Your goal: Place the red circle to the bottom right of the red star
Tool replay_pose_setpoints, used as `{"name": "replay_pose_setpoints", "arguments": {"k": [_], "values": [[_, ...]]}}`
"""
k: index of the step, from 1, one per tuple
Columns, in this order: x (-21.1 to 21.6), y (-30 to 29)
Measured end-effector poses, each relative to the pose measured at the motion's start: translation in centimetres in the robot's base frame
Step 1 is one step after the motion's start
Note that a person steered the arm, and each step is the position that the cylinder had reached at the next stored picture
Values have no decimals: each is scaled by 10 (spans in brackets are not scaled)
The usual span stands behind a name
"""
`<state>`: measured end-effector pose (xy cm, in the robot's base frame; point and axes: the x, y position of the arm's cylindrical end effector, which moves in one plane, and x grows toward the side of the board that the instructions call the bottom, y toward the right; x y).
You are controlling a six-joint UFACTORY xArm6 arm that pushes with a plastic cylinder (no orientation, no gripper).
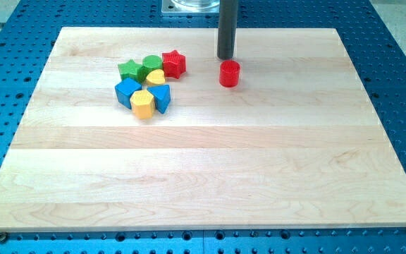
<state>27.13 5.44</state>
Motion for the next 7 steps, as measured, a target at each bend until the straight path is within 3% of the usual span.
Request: {"name": "replay_pose_setpoints", "arguments": {"k": [2, 4, 6, 7], "values": [[81, 27], [79, 30], [82, -45], [81, -35]]}}
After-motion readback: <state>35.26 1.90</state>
